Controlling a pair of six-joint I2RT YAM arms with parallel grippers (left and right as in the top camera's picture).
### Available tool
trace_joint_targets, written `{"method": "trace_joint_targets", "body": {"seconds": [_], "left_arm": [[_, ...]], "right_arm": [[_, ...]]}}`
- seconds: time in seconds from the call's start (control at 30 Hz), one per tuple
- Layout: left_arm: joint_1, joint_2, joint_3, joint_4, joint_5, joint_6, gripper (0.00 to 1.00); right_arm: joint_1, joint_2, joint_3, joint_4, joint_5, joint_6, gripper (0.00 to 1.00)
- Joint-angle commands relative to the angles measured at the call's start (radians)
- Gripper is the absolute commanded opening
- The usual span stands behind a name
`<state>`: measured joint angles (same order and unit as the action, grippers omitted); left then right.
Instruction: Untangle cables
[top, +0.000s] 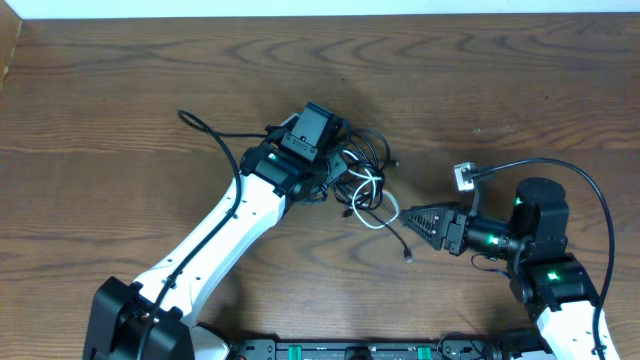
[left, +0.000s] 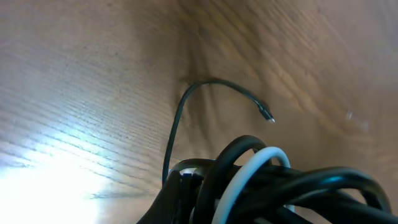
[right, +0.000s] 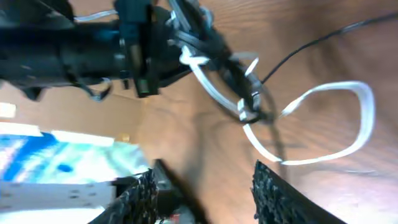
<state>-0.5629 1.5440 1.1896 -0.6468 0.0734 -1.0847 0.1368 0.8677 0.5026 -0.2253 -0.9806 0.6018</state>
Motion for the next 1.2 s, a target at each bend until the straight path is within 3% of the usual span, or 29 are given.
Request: {"method": "trace_joint_targets", "body": {"seconds": [0.0, 0.1, 0.3, 0.43, 0.67, 0.93, 1.17], "left_arm": [[-0.006, -0.001, 0.005, 0.0, -0.037, -0.111, 0.08], [-0.034, -0.001, 0.005, -0.001, -0.029, -0.111, 0.08], [-0.109, -0.001, 0.005, -0.001, -0.007, -0.11, 0.08], [-0.141, -0.001, 0.005, -0.001, -0.007, -0.1, 0.08], [-0.15, -0.001, 0.005, -0.02, 0.012, 0.029, 0.08], [-0.15, -0.001, 0.005, -0.015, 0.204, 0.324, 0.08], [-0.15, -0.001, 0.005, -0.016, 0.229, 0.512, 0.07]], "right_arm": [[0.037, -0.005, 0.006, 0.041, -0.038, 0.101, 0.48], [0.091, 0.002, 0.006, 0.064, 0.1, 0.101, 0.5], [0.185, 0.064, 0.006, 0.175, 0.174, 0.101, 0.47], [0.198, 0.121, 0.006, 0.183, 0.281, 0.185, 0.36], [0.198, 0.167, 0.006, 0.184, 0.51, 0.22, 0.22], [0.198, 0.167, 0.006, 0.181, 0.683, 0.293, 0.26], [0.198, 0.167, 0.006, 0.16, 0.63, 0.218, 0.47]]}}
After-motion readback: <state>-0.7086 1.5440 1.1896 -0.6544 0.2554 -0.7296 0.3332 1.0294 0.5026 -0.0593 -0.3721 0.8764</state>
